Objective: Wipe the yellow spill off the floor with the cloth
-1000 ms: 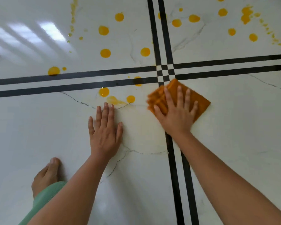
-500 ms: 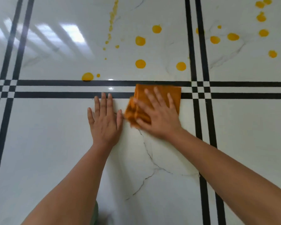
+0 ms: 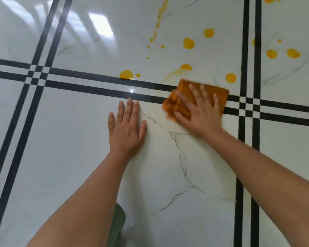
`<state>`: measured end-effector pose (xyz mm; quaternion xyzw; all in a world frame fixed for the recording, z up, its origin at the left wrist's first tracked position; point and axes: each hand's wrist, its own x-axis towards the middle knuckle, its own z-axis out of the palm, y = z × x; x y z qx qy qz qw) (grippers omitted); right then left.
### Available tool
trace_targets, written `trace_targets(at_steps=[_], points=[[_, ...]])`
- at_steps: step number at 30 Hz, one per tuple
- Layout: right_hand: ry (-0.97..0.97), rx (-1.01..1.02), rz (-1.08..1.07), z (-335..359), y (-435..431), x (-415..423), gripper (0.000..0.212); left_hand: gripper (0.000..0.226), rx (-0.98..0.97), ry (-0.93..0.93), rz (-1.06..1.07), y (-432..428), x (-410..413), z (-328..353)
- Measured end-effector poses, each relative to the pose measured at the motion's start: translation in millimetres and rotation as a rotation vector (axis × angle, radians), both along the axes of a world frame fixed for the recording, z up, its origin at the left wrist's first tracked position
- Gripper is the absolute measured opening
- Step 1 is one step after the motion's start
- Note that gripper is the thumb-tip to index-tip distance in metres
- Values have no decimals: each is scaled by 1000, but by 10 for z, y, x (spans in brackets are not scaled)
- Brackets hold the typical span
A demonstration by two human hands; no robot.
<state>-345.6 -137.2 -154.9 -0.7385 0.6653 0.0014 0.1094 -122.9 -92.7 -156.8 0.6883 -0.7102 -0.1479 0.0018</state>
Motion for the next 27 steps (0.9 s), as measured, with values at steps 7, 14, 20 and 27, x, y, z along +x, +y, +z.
trace_targets(at_steps=[7,14,20,27], points=[[14,-49,327,-6,339,182,64,71,-26,-10,37,-16,8,36],[-17,43,60,48,-313,602,62,67,-39,17,142,-231,27,60],[53,16,190,-23,-22,15,65,66,-23,7,109,-264,93,64],[-17,-38,360,-20,-101,738,64,65,-35,9,197,-294,283,68]])
